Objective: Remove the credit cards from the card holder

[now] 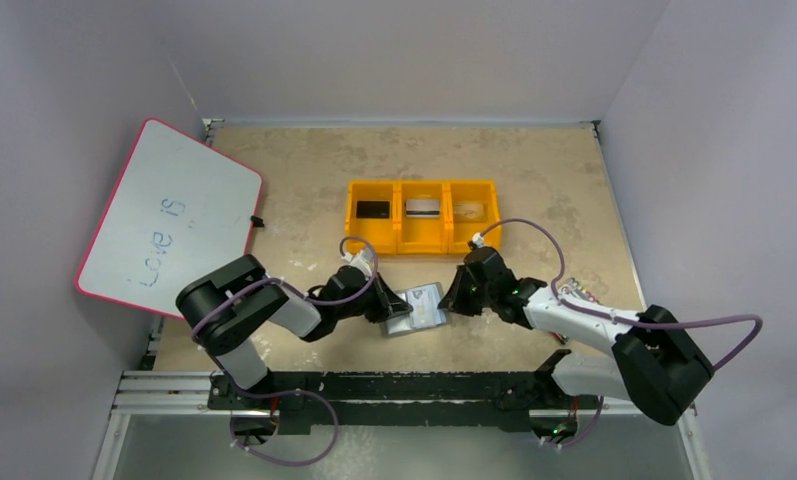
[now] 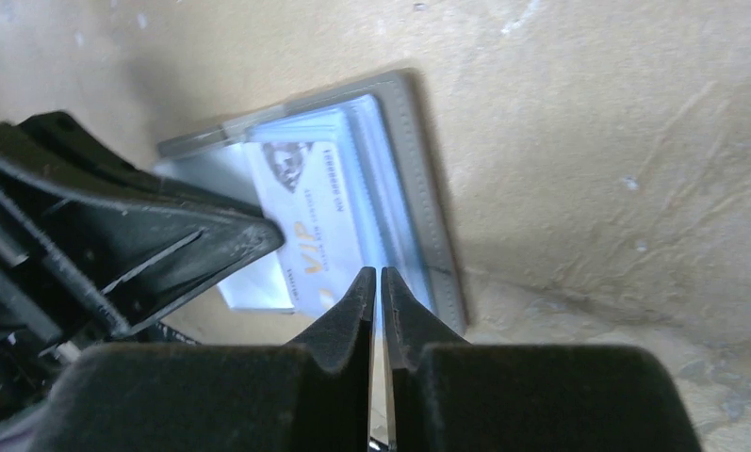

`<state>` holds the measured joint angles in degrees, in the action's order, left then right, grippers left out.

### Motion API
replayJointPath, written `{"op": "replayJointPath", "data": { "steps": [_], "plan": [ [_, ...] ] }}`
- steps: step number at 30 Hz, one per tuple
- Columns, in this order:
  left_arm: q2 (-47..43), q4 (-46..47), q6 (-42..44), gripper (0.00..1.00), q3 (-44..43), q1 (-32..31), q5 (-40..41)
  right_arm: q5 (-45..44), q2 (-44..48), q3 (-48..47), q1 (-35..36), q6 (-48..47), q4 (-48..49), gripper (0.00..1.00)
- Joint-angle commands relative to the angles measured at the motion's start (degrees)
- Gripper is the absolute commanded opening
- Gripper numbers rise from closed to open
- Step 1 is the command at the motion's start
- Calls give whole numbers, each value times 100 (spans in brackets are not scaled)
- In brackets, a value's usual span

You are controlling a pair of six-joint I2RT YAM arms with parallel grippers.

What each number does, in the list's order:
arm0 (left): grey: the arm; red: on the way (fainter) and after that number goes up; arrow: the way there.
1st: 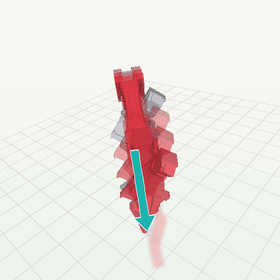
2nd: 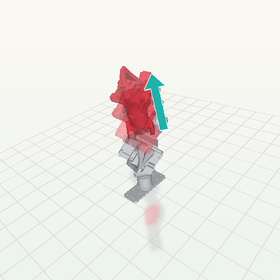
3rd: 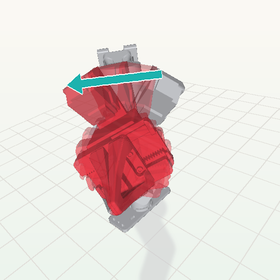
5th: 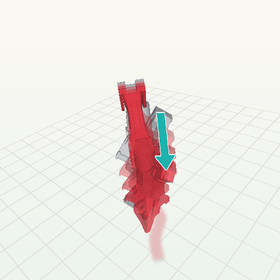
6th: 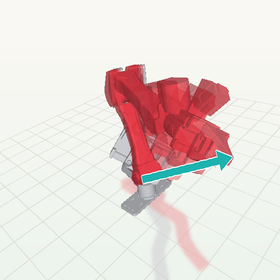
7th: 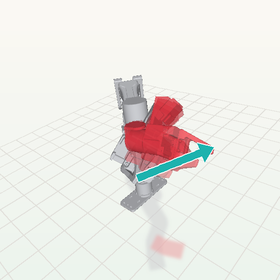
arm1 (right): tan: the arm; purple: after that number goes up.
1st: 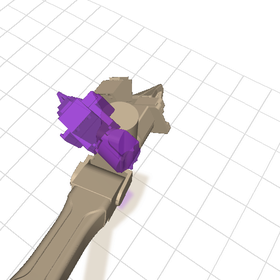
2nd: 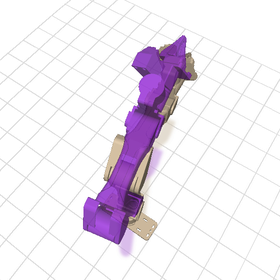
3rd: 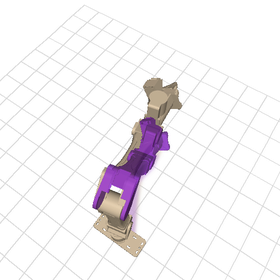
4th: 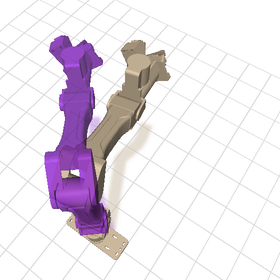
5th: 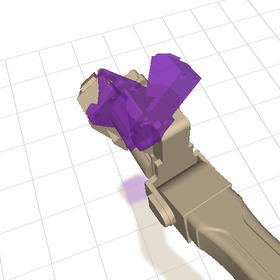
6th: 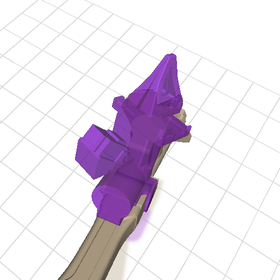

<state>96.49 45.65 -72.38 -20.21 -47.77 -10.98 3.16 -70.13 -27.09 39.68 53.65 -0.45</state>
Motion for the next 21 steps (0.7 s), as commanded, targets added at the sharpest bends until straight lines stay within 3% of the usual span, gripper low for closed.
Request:
{"op": "replayJointPath", "data": {
  "steps": [1,4,10,21],
  "plan": [
    [12,-950,441,0,22,4,-25,621,208,-233,-31,-444,354,8],
    [-20,-1097,494,0,-47,4,28,870,7,-268,-31,-521,693,10],
    [-144,-1313,527,0,-48,4,118,410,-871,-535,-31,-560,56,2],
    [-336,-1864,700,0,-89,4,331,187,-974,-28,-31,-118,138,0]
  ]
}}
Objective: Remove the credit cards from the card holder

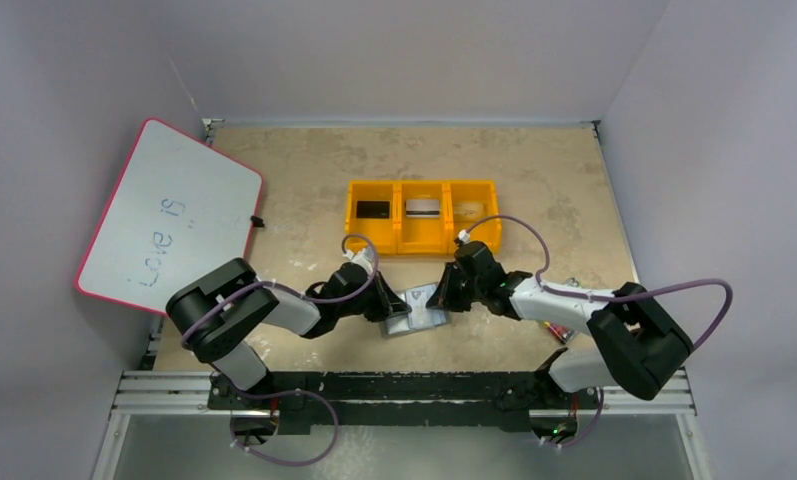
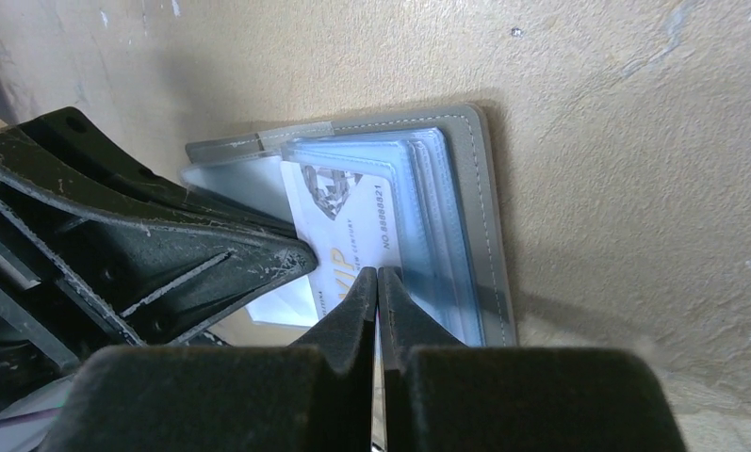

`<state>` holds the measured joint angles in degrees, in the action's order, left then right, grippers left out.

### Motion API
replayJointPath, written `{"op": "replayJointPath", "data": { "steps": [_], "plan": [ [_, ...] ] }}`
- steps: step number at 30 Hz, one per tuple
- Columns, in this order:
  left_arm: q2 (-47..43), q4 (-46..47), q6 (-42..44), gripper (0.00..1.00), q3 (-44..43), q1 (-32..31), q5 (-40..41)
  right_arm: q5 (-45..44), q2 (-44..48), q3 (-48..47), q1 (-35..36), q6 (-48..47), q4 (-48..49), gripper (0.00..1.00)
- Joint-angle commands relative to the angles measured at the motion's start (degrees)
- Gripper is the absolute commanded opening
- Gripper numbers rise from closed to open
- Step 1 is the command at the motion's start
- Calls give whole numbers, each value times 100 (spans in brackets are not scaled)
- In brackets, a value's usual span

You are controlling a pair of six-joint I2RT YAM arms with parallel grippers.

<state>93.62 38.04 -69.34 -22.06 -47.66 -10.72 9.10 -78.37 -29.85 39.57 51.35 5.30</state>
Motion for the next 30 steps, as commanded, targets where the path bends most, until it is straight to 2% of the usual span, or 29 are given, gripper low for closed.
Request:
{"op": "replayJointPath", "data": {
  "steps": [1,30],
  "plan": [
    [-79,-1167,422,0,97,-7,331,-424,-161,273,-20,138,-424,0],
    [-602,-1602,544,0,325,143,473,-211,-356,512,-20,306,-54,0]
  ]
}}
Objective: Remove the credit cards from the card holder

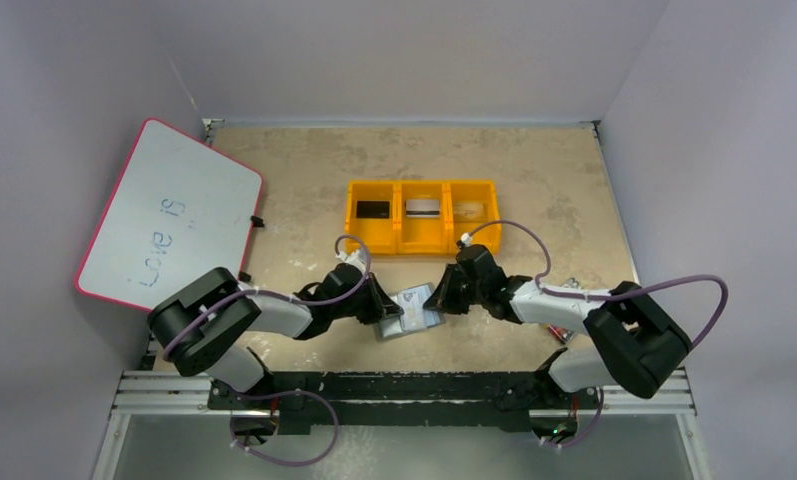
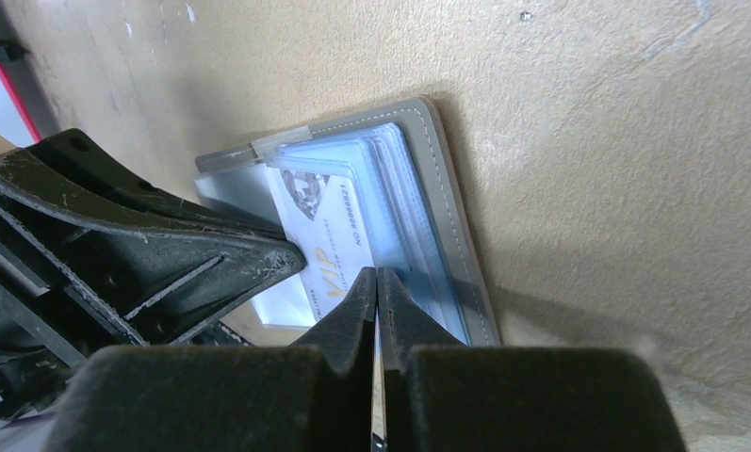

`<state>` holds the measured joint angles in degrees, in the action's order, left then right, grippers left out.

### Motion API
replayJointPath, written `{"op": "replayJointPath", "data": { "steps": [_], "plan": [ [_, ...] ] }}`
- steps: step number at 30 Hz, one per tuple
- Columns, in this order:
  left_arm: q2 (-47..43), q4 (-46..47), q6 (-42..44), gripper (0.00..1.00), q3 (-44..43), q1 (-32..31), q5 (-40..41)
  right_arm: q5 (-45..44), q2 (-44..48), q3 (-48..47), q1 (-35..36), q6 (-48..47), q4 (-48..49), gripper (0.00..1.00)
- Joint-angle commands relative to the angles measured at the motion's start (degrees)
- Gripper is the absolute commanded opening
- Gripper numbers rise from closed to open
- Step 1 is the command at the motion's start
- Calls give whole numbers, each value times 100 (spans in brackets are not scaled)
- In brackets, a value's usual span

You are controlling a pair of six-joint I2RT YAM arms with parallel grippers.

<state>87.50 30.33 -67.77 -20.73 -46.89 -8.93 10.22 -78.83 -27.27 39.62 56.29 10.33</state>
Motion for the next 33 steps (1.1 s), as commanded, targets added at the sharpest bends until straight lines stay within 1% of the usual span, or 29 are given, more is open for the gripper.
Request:
{"op": "replayJointPath", "data": {
  "steps": [1,5,10,19,24,27,29,33],
  "plan": [
    [19,-824,394,0,186,66,284,-342,-354,232,-24,-228,-571,0],
    [-83,-998,428,0,147,66,313,-431,-498,157,-24,-267,-630,0],
    [-288,-1534,605,0,88,93,509,-424,-507,141,-24,-227,-672,0],
    [-609,-1887,656,0,149,128,659,-309,-554,77,-24,-171,-571,0],
    [-702,-1943,636,0,209,137,679,-222,-253,42,-24,-415,-247,0],
    [-747,-1839,614,0,270,138,709,302,-22,92,-23,-644,198,14],
    [-673,-1694,600,0,238,137,664,656,-12,103,-24,-685,423,18],
    [-427,-1019,300,0,330,138,534,873,-47,147,-15,-660,443,23]
  ]
}}
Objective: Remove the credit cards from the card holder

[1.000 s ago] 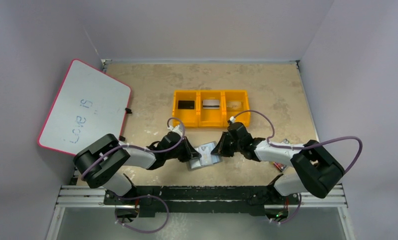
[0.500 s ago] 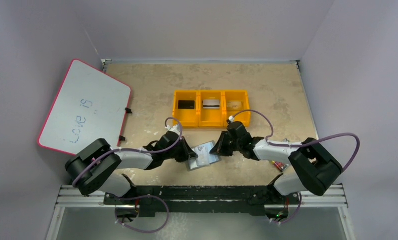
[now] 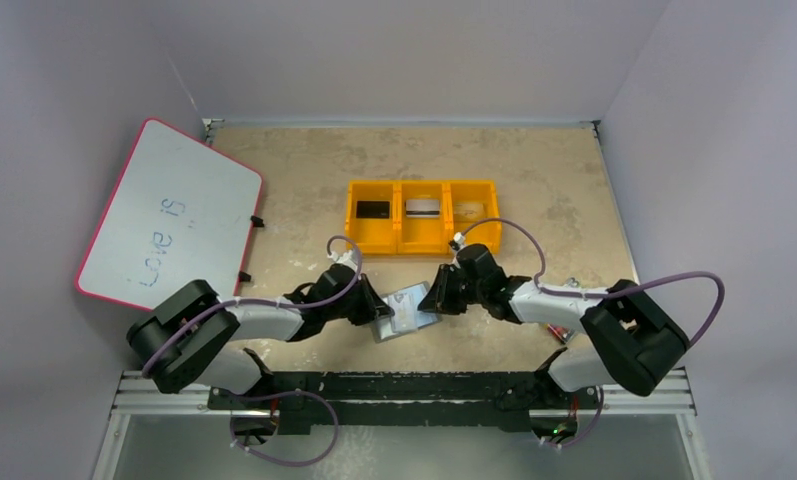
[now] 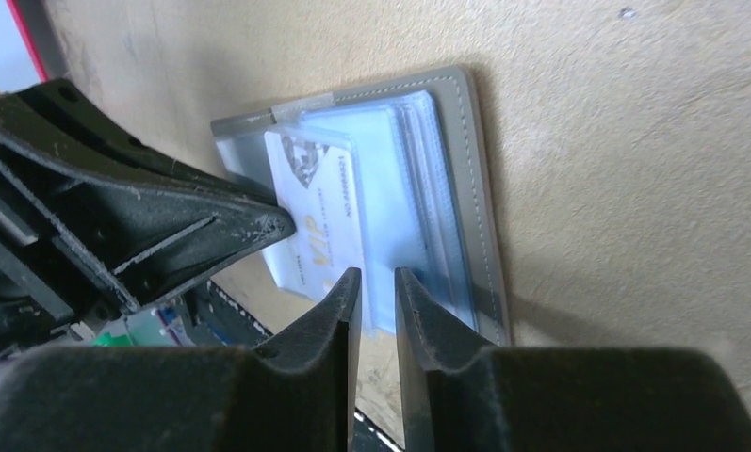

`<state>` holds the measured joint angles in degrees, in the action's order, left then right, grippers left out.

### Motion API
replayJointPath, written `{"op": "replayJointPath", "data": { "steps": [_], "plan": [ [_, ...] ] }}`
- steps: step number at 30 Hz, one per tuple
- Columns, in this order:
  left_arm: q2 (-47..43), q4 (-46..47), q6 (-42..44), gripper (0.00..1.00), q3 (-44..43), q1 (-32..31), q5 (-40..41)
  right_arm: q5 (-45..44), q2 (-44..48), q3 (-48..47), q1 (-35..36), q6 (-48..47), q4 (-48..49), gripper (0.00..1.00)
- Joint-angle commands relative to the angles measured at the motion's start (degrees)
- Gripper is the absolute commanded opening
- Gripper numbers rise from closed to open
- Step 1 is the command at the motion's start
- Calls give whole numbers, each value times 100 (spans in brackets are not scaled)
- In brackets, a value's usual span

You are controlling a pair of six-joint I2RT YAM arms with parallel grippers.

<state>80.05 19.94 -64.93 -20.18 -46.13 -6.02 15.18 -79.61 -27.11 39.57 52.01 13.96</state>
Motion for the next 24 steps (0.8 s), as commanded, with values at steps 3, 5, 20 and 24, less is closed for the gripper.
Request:
{"op": "replayJointPath", "data": {
  "steps": [3,5,20,24],
  "plan": [
    [461,567,-316,0,453,71,293,680,166,267,32,-150,314,23],
    [568,769,-427,0,518,71,338,735,385,360,59,-28,350,25],
    [830,1569,-725,0,881,61,402,950,-80,592,60,723,946,26],
    [878,1644,-732,0,888,61,346,718,-62,606,60,844,790,26]
  ]
}}
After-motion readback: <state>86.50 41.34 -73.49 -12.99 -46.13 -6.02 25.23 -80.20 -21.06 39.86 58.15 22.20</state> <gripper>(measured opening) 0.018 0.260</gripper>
